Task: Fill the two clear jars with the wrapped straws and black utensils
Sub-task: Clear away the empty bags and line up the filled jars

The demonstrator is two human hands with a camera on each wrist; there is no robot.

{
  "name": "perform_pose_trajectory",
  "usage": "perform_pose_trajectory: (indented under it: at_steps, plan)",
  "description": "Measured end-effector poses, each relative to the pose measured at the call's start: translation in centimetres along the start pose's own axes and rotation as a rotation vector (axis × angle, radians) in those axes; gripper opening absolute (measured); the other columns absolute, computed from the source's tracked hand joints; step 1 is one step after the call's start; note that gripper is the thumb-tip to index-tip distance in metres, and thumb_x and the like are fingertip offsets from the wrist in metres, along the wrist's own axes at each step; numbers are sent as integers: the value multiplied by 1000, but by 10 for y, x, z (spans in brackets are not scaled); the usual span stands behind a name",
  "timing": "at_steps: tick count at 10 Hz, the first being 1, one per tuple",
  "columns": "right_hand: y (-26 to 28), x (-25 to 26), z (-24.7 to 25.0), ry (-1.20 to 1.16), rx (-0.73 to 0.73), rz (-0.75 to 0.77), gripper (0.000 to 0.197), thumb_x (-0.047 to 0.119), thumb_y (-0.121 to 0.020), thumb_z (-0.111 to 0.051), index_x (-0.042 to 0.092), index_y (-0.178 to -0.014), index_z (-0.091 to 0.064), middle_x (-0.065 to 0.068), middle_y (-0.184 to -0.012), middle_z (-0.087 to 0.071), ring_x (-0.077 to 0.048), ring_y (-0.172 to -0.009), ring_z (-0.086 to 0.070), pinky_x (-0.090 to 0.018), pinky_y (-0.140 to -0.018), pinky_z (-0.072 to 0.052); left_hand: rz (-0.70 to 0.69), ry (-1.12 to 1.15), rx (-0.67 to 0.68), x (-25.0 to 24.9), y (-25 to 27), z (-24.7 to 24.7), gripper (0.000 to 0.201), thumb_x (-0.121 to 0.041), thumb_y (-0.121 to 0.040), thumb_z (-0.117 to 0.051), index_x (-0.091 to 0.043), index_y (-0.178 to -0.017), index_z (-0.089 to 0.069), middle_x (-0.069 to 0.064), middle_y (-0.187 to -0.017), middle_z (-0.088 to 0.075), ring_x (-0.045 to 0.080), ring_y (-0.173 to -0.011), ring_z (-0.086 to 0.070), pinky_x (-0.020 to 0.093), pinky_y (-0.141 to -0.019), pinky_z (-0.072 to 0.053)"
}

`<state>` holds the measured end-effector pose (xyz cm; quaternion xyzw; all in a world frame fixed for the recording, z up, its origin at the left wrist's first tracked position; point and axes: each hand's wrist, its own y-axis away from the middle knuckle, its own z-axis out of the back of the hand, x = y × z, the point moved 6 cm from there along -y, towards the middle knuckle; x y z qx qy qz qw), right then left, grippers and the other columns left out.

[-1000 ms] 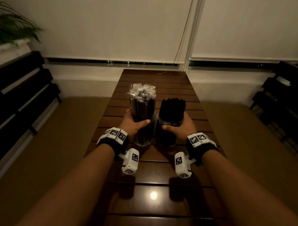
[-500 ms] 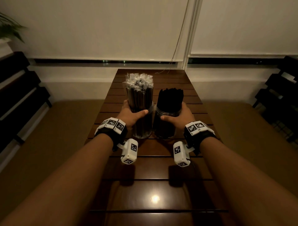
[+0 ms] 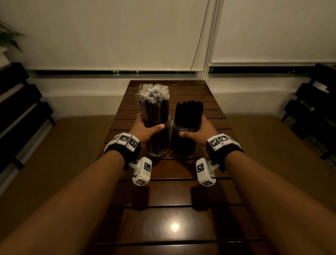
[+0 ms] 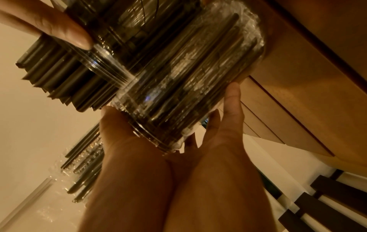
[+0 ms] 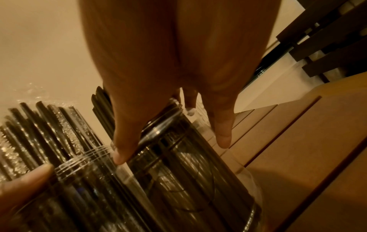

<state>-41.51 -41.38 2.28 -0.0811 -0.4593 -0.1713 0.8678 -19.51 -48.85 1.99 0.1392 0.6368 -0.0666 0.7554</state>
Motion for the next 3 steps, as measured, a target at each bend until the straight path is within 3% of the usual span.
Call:
perform_pose_trajectory:
  at_steps: [1,2,3]
  plan:
    - [1,3,0,-15,-1,-8,96,32,-67,-90,18,-145,-36,-5,-143,-53,-27,-131,-53,-41,-107,-45,-15,5,-9,-1,1,0,84,-15,-81,-79,-20,-144,-25,2,-125,-52,21,-115,-53,43,-99,-46]
    - [3,-1,-3,-29,-2,-22,98,33,-68,-90,20,-147,-33,-4,-144,-52,-26,-131,-52,-39,-106,-45,-27,-9,-10,2,0,2,90,-17,-78,-81,-20,-146,-22,4,-131,-51,20,-118,-52,41,-100,-44]
    - [7,0,-4,-83,-16,-18,120,50,-57,-92,23,-152,-23,-5,-152,-45,-27,-137,-47,-44,-110,-44,-66,-72,24,0,3,4,114,-30,-67,-87,-26,-151,-9,6,-146,-44,28,-136,-44,53,-112,-37]
